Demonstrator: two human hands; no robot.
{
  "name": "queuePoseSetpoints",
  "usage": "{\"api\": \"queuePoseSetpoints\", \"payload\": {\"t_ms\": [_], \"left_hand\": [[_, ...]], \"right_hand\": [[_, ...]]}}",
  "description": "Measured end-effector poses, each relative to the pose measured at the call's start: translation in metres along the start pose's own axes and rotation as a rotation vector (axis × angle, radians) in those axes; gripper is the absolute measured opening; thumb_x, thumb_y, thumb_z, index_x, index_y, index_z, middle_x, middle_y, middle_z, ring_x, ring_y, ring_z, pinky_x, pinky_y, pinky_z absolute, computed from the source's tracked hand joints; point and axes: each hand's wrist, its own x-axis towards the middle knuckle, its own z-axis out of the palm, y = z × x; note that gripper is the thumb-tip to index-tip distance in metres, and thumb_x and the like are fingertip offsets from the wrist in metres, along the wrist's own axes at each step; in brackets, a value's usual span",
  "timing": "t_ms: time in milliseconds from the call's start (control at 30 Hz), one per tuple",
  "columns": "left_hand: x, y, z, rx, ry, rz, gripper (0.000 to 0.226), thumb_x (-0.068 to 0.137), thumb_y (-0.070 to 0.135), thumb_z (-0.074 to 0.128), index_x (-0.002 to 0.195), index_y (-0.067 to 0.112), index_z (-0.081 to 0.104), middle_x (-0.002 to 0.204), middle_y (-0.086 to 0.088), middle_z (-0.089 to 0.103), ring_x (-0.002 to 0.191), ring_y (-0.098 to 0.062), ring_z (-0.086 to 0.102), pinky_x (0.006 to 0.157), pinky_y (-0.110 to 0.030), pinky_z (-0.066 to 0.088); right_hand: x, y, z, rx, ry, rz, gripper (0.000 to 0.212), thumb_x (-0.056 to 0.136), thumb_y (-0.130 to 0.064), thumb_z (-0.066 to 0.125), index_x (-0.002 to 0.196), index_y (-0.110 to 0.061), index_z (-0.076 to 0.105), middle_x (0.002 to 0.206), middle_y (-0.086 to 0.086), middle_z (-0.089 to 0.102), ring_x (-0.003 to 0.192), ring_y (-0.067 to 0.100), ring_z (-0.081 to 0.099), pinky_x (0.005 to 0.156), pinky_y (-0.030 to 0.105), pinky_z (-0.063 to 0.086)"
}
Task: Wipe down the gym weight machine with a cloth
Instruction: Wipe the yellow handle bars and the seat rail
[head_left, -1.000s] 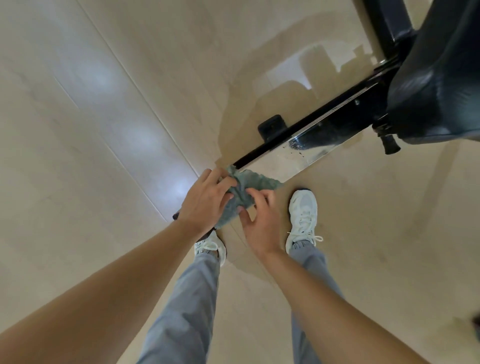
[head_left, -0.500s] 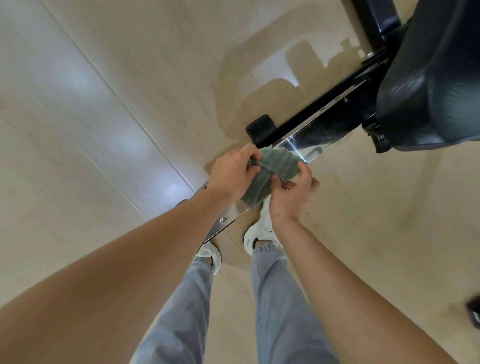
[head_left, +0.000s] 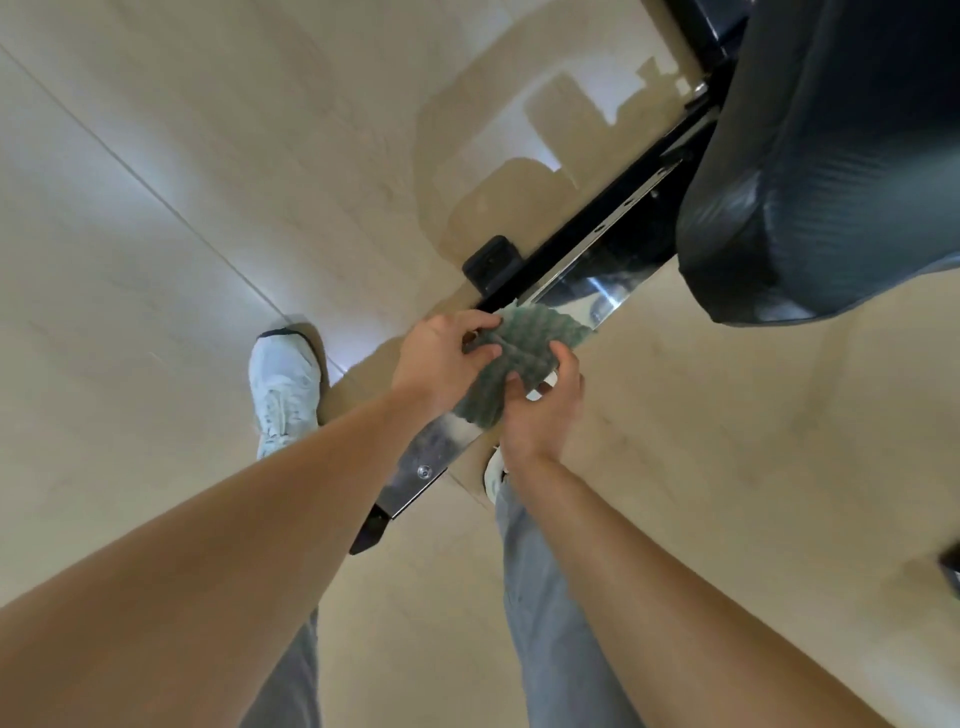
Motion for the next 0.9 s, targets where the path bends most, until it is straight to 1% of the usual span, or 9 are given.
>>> {"api": "queuePoseSetpoints", "payload": {"t_ms": [67,167,267,333,433,567,700,800,900], "left_hand": [[0.013,0.004,0.000,-0.036,-0.015,0.000,0.038,0.090,0.028,0.076,0.127,0.025,0.070,0.116,0.001,0.074,0.107,-0.016,0.067,0.100,-0.032,0.051],[0.036,0.011,0.001,-0.024,-0.068,0.083,0.041,0.090,0.031,0.075,0.130,0.026,0.069,0.119,0.004,0.073,0.107,-0.013,0.067,0.098,-0.026,0.049],[0.057,0.023,-0.001,-0.035,-0.146,0.122,0.043,0.093,0.031,0.072,0.135,0.025,0.064,0.125,0.004,0.070,0.112,-0.012,0.063,0.093,-0.019,0.043],[0.074,0.032,0.000,-0.033,-0.198,0.185,0.045,0.095,0.030,0.070,0.139,0.022,0.062,0.130,0.002,0.067,0.116,-0.015,0.062,0.092,-0.019,0.041],[0.099,0.042,0.005,-0.010,-0.254,0.276,0.048,0.096,0.030,0.069,0.142,0.018,0.059,0.134,-0.001,0.064,0.117,-0.019,0.062,0.097,-0.023,0.042],[0.134,0.056,0.013,0.021,-0.311,0.355,0.051,0.097,0.032,0.067,0.145,0.017,0.055,0.142,-0.002,0.060,0.126,-0.023,0.058,0.109,-0.035,0.043],[0.160,0.068,0.020,0.061,-0.367,0.438,0.052,0.100,0.030,0.062,0.148,0.014,0.051,0.143,-0.006,0.058,0.130,-0.027,0.054,0.110,-0.042,0.042],[0.168,0.076,0.024,0.042,-0.377,0.462,0.057,0.100,0.023,0.060,0.154,0.017,0.042,0.149,-0.006,0.054,0.134,-0.028,0.051,0.113,-0.041,0.039],[0.164,0.076,0.024,0.016,-0.372,0.459,0.059,0.099,0.020,0.060,0.155,0.020,0.040,0.149,-0.006,0.054,0.136,-0.027,0.050,0.114,-0.039,0.038]], "right_hand": [[0.003,-0.001,0.002,0.041,0.043,-0.001,0.064,0.087,-0.014,0.071,0.142,-0.035,0.048,0.132,-0.008,0.051,0.112,0.014,0.058,0.099,0.041,0.052],[0.021,-0.005,0.000,0.089,0.062,0.001,0.065,0.094,-0.010,0.065,0.151,-0.030,0.041,0.143,-0.003,0.047,0.126,0.014,0.054,0.105,0.031,0.048],[0.038,-0.013,-0.001,0.035,0.115,-0.062,0.059,0.098,-0.010,0.060,0.153,-0.021,0.041,0.150,0.006,0.044,0.135,0.017,0.047,0.110,0.032,0.043],[0.050,-0.018,0.003,0.040,0.156,-0.051,0.056,0.100,-0.009,0.055,0.153,-0.018,0.040,0.153,0.008,0.040,0.139,0.021,0.043,0.112,0.031,0.039],[0.070,-0.024,0.005,0.092,0.213,-0.010,0.053,0.102,-0.010,0.052,0.152,-0.020,0.041,0.153,0.007,0.040,0.138,0.021,0.044,0.111,0.030,0.039],[0.105,-0.028,0.000,0.119,0.268,-0.025,0.053,0.099,-0.015,0.056,0.150,-0.019,0.045,0.143,0.001,0.048,0.131,0.018,0.050,0.111,0.044,0.044],[0.125,-0.038,-0.004,0.098,0.290,-0.036,0.055,0.099,-0.018,0.056,0.152,-0.018,0.043,0.137,-0.004,0.047,0.127,0.011,0.049,0.112,0.043,0.044],[0.132,-0.047,-0.005,0.095,0.305,-0.023,0.060,0.095,-0.026,0.055,0.152,-0.022,0.042,0.146,0.000,0.049,0.133,0.018,0.050,0.112,0.044,0.044],[0.135,-0.047,-0.007,0.080,0.281,-0.009,0.061,0.094,-0.026,0.058,0.153,-0.022,0.042,0.147,0.004,0.050,0.134,0.021,0.050,0.112,0.044,0.043]]}}
